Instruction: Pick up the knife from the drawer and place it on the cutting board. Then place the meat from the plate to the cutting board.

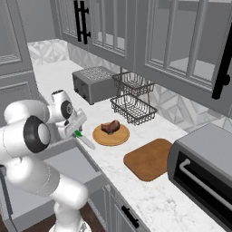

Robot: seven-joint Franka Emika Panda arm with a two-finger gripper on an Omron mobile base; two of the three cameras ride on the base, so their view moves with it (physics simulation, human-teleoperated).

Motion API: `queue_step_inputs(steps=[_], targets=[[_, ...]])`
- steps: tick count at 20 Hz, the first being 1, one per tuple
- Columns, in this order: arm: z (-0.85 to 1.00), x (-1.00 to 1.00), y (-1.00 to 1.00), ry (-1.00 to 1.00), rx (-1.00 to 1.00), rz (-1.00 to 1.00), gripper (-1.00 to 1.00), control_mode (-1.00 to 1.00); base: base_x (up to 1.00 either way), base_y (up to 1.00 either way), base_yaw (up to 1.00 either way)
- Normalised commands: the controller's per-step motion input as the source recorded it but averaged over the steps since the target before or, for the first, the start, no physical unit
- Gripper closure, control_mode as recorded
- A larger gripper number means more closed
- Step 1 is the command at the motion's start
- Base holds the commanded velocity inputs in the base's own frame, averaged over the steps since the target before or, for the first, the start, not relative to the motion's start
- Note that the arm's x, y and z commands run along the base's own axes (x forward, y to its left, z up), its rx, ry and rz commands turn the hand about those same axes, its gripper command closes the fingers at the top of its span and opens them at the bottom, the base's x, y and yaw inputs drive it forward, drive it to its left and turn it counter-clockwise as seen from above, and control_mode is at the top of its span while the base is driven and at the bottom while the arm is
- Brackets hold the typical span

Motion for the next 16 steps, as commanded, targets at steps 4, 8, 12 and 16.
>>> queue_step_inputs(steps=[4, 8, 12, 16], targets=[[-0.54, 0.00, -0.44, -0.46, -0.15, -0.48, 1.00, -1.00, 0.00, 0.00, 0.00], [-0.03, 0.22, -0.56, -0.25, -0.02, -0.45, 1.00, -1.00, 0.00, 0.00, 0.00], [0.00, 0.31, -0.66, -0.18, 0.00, -0.41, 1.00, -1.00, 0.00, 0.00, 0.00], [0.00, 0.23, -0.76, -0.12, 0.00, -0.36, 1.00, -1.00, 0.00, 0.00, 0.00]])
